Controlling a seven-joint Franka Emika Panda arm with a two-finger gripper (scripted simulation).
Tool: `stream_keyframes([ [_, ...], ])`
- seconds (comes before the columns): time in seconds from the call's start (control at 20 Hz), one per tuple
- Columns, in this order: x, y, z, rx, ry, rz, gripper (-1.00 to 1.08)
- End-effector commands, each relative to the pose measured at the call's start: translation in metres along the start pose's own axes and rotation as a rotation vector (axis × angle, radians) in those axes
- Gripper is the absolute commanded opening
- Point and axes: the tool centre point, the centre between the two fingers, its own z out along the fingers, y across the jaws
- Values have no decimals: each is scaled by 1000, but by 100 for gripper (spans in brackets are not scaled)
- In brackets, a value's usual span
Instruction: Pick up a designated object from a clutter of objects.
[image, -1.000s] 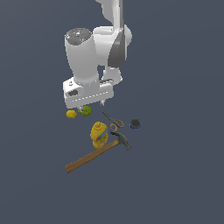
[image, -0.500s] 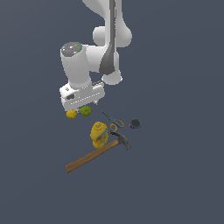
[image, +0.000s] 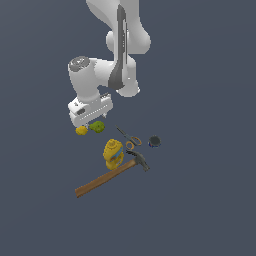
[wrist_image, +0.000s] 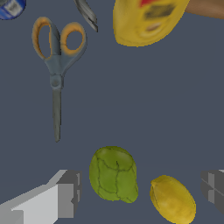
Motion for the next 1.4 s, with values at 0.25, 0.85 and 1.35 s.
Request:
stream_keyframes([
  [0.25,-31,-9,22,1,3,-101,100],
  [0.85,-49,-16,35,1,5,-162,100],
  [1.35,-49,-17,51,1,6,-160,100],
])
